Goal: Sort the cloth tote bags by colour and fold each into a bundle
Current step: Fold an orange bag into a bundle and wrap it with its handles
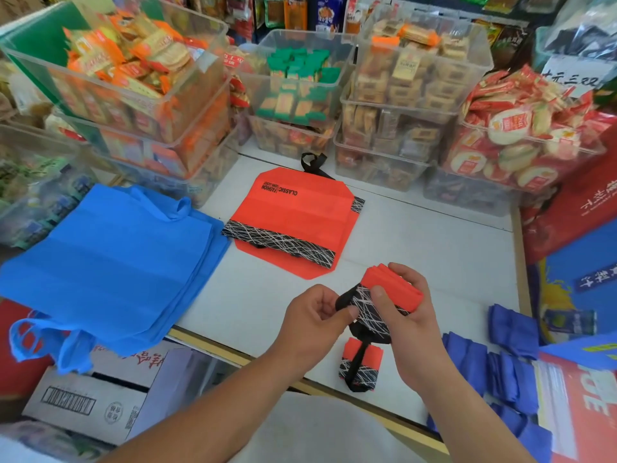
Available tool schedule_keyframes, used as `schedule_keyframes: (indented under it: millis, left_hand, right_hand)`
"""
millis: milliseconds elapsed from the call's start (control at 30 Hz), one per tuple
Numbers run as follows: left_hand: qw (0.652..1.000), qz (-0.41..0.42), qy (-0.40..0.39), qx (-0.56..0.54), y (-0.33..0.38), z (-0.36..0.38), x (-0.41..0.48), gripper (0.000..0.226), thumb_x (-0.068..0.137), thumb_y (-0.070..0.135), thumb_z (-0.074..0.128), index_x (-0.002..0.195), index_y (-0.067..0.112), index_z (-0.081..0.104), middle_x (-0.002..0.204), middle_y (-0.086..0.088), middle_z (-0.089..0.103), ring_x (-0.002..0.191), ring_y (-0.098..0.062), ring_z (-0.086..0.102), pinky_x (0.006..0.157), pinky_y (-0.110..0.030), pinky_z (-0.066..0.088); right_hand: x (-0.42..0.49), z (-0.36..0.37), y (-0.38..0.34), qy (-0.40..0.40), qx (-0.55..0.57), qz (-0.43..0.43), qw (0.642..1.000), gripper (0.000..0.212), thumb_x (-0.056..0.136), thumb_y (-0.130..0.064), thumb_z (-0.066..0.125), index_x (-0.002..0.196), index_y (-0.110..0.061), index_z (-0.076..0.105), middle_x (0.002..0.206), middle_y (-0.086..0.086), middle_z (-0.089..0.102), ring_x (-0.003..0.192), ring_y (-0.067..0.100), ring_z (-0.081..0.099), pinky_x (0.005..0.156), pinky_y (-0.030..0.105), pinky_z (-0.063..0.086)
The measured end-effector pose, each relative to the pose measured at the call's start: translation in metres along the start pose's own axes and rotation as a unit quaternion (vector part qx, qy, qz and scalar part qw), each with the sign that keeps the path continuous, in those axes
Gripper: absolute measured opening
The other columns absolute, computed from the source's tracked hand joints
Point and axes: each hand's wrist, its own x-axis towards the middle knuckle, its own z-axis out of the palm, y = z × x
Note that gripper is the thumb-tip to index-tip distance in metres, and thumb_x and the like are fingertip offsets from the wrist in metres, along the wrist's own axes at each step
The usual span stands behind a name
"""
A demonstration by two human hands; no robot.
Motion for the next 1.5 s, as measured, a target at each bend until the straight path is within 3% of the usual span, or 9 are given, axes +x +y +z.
schedule_keyframes:
  millis: [200,367,567,767,933,1100,1167,1400,1500]
  left_hand:
    - [0.994,0.023,-0.032,0.106,0.004,0.006,-0.001,0.024,0.093,0.032,0.069,0.077,0.018,0.057,0.066,0.007,0.052,0.058,-0.003,0.046,0.057,-0.016,0.039]
    - [0.997,-0.045,-0.033,-0.046,0.021,0.0,0.003,0.015,0.093,0.027,0.071,0.096,0.013,0.069,0.09,-0.012,0.069,0.076,-0.009,0.06,0.073,-0.027,0.051]
    - [0.99,-0.098,-0.077,-0.069,0.033,-0.007,0.009,0.007,0.095,0.018,0.065,0.096,0.013,0.07,0.086,-0.003,0.065,0.079,-0.014,0.058,0.072,-0.029,0.05]
    - [0.98,-0.163,-0.089,-0.076,0.046,-0.011,0.013,0.044,0.086,0.058,0.07,0.088,0.014,0.072,0.076,-0.002,0.061,0.071,-0.017,0.055,0.067,-0.031,0.051]
    - [0.94,-0.225,-0.204,-0.153,0.048,-0.028,0.014,0.026,0.087,0.033,0.079,0.091,0.009,0.072,0.075,-0.004,0.061,0.071,-0.017,0.054,0.07,-0.03,0.051]
    - [0.951,-0.188,-0.193,-0.148,0.047,-0.019,0.014,0.017,0.093,0.025,0.074,0.087,0.01,0.068,0.078,-0.007,0.055,0.066,-0.015,0.049,0.065,-0.028,0.047]
    - [0.964,-0.16,-0.176,-0.116,0.049,-0.017,0.013,0.019,0.095,0.025,0.072,0.083,0.012,0.065,0.077,-0.007,0.054,0.064,-0.015,0.049,0.063,-0.028,0.047]
    - [0.99,0.068,-0.043,0.113,0.046,-0.003,0.007,0.023,0.096,0.028,0.067,0.084,0.01,0.059,0.066,0.004,0.055,0.055,-0.003,0.047,0.055,-0.018,0.04]
    - [0.995,0.035,-0.064,0.075,0.041,-0.004,0.007,0.021,0.096,0.032,0.067,0.087,0.013,0.061,0.071,0.001,0.06,0.061,-0.007,0.055,0.059,-0.024,0.049]
  right_hand:
    - [0.001,0.001,0.002,-0.001,-0.089,-0.045,0.995,0.04,0.089,-0.016,0.077,0.108,-0.048,0.062,0.107,-0.019,0.071,0.098,0.011,0.071,0.086,0.043,0.061]
    - [-0.003,0.0,-0.001,-0.033,-0.159,-0.075,0.984,0.038,0.093,-0.014,0.073,0.109,-0.046,0.061,0.11,-0.019,0.069,0.105,0.011,0.068,0.094,0.049,0.057]
    - [-0.004,-0.002,-0.007,-0.077,-0.19,-0.063,0.977,0.03,0.095,-0.017,0.069,0.106,-0.044,0.063,0.099,-0.023,0.068,0.095,0.009,0.07,0.08,0.041,0.062]
    - [-0.003,-0.007,-0.008,-0.108,-0.217,-0.052,0.969,0.023,0.093,-0.021,0.071,0.109,-0.037,0.064,0.099,-0.014,0.07,0.093,0.015,0.07,0.078,0.037,0.06]
    - [-0.001,-0.017,-0.021,-0.17,-0.268,-0.064,0.946,0.028,0.091,-0.014,0.074,0.112,-0.028,0.063,0.102,-0.015,0.07,0.094,0.009,0.067,0.075,0.018,0.052]
    - [-0.002,-0.017,-0.02,-0.131,-0.25,-0.051,0.958,0.028,0.084,-0.029,0.079,0.107,-0.033,0.064,0.097,-0.013,0.07,0.087,0.016,0.07,0.071,0.032,0.059]
    - [-0.004,-0.016,-0.022,-0.127,-0.258,-0.072,0.955,0.022,0.086,-0.027,0.078,0.103,-0.03,0.065,0.092,-0.014,0.071,0.086,0.012,0.069,0.07,0.023,0.056]
    - [-0.004,-0.009,-0.015,-0.09,-0.229,-0.064,0.967,0.023,0.089,-0.016,0.077,0.102,-0.029,0.064,0.09,-0.016,0.07,0.081,0.01,0.069,0.07,0.023,0.057]
    - [-0.002,-0.013,-0.014,-0.074,-0.262,-0.085,0.958,0.022,0.089,-0.02,0.077,0.102,-0.033,0.065,0.094,-0.017,0.069,0.087,0.01,0.069,0.074,0.029,0.058]
